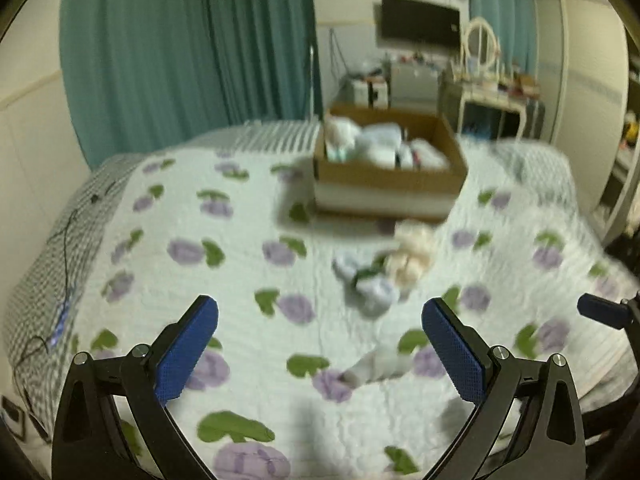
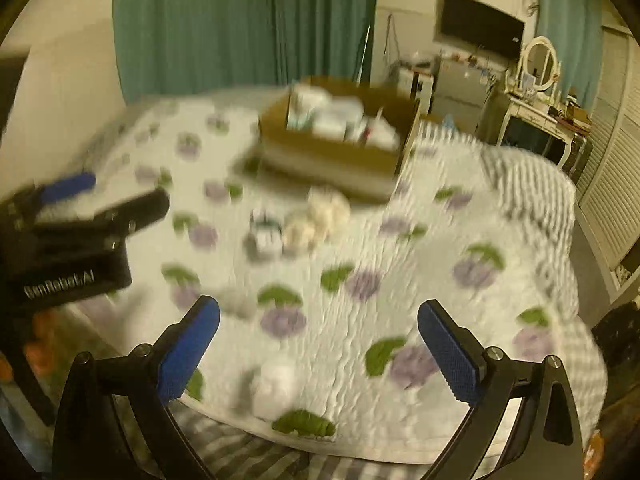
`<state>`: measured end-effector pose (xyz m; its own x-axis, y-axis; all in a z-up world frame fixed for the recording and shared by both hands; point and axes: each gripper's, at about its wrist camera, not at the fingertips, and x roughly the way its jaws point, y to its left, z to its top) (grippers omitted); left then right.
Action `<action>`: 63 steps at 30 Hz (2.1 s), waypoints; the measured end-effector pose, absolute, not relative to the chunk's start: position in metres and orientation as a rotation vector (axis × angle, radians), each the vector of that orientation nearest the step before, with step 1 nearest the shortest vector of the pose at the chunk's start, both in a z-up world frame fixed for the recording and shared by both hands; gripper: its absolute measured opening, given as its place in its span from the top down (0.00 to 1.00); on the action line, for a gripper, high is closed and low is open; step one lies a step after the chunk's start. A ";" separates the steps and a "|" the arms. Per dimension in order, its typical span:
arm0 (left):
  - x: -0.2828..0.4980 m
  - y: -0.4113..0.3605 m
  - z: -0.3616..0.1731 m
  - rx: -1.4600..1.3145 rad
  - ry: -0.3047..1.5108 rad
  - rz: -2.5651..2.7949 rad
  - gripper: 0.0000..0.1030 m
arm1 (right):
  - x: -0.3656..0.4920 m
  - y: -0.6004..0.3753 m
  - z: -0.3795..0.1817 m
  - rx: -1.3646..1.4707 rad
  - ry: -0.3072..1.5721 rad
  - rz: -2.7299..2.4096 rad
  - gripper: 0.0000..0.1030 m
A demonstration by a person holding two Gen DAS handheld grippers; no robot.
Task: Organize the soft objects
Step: 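Return to the pile and grasp the white sock bundle with right tool, then grasp the small white sock with the left tool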
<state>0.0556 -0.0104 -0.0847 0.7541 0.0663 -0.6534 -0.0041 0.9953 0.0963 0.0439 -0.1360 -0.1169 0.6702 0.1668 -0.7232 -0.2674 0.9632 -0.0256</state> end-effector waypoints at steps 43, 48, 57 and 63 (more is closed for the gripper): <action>0.099 -0.042 -0.198 0.078 1.064 -0.185 0.55 | 0.094 -0.172 -0.179 -0.030 0.955 0.361 0.65; 0.087 -0.035 -0.183 0.037 1.024 -0.215 0.74 | 0.085 -0.174 -0.169 -0.036 0.897 0.342 0.65; 0.081 -0.047 -0.169 0.082 0.974 -0.239 0.85 | 0.069 -0.169 -0.151 -0.053 0.819 0.336 0.65; 0.072 -0.047 -0.136 0.087 0.880 -0.243 0.85 | 0.064 -0.173 -0.143 -0.035 0.803 0.335 0.65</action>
